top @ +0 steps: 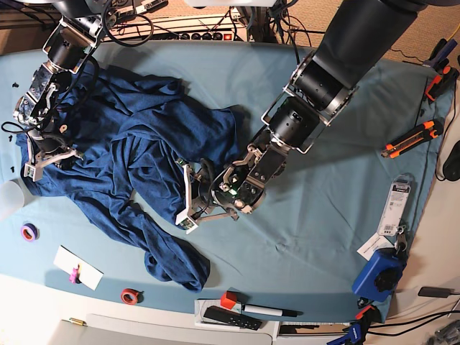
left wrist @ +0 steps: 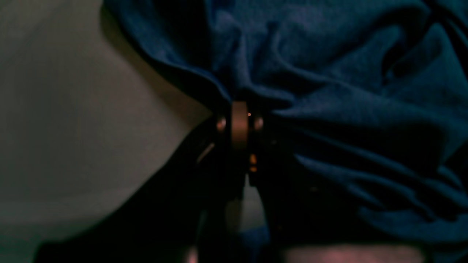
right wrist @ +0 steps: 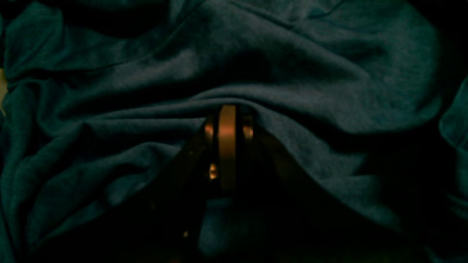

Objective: Layout the t-shirt on the table in an organized manner, then fold the t-shirt properly
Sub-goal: 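Drag the grasped fabric with the left gripper away from the right gripper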

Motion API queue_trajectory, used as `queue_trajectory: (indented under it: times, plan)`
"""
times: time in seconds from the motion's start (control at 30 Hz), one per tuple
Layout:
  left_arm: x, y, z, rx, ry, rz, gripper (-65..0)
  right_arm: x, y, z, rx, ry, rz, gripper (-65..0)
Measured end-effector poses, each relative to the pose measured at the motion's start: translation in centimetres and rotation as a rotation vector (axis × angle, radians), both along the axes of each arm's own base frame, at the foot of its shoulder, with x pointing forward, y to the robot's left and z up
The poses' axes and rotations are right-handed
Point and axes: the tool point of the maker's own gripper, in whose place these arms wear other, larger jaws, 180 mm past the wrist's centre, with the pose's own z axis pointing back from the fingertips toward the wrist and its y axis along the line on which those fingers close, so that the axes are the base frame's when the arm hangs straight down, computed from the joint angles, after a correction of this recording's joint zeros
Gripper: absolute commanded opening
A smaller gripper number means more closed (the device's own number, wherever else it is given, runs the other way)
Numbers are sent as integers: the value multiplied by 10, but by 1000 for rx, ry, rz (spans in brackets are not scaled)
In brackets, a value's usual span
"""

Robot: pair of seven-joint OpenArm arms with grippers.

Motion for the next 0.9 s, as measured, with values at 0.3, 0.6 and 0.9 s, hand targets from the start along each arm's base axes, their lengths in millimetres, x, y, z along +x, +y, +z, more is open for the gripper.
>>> queue_trajectory:
  times: [0.3,0.6,0.9]
  plan:
    - [39,49,6,132,-83,87,-650,0,0,0,2,-1,0,-626]
    - [87,129,23,232,-152,243,-650,0,0,0,2,-2,0,-626]
    - [101,171,31,164,-101,386,-650,1,0,1,1,-5,-1,-625]
